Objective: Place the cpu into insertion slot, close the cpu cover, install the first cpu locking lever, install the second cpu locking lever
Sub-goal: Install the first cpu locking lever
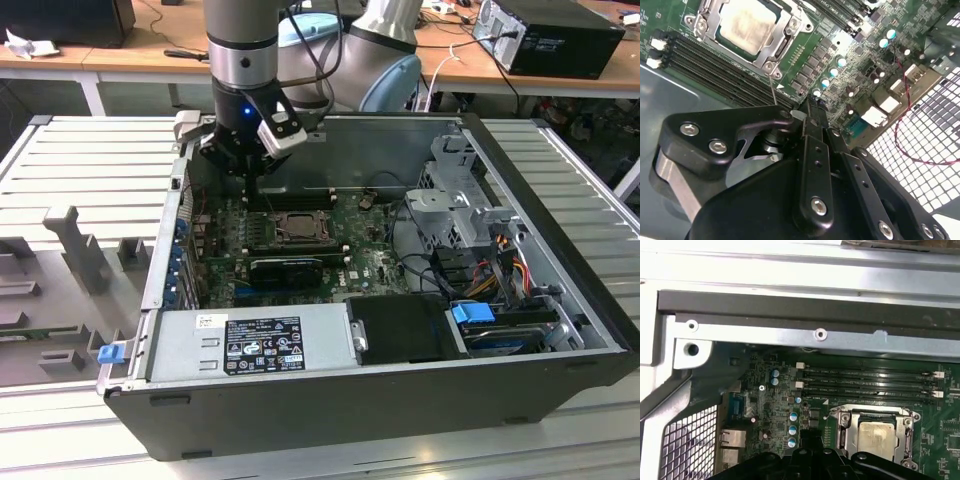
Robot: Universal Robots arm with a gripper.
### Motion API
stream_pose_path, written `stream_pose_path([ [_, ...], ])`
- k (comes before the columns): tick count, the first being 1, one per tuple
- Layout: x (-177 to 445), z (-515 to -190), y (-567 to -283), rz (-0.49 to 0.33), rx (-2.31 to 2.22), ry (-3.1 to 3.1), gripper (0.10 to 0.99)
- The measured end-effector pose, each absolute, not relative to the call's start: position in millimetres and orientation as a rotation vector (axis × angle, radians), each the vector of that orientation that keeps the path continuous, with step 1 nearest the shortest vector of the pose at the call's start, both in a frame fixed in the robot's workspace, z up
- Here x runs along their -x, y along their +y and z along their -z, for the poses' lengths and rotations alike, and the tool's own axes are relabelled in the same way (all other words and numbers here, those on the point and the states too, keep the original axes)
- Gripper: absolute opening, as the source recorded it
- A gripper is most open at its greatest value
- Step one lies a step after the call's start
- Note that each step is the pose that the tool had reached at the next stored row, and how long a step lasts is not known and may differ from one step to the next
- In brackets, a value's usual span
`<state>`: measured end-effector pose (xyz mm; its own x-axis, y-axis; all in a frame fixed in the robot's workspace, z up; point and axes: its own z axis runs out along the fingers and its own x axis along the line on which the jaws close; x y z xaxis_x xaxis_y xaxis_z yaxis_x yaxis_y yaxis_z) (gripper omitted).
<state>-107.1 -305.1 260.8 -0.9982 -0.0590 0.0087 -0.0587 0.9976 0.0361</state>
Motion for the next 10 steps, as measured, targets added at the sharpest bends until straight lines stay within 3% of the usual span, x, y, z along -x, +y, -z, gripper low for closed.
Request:
stream_pose_path([
  [10, 105.8, -260.7, -301.2, 0.057, -0.092, -3.130, 0.106],
])
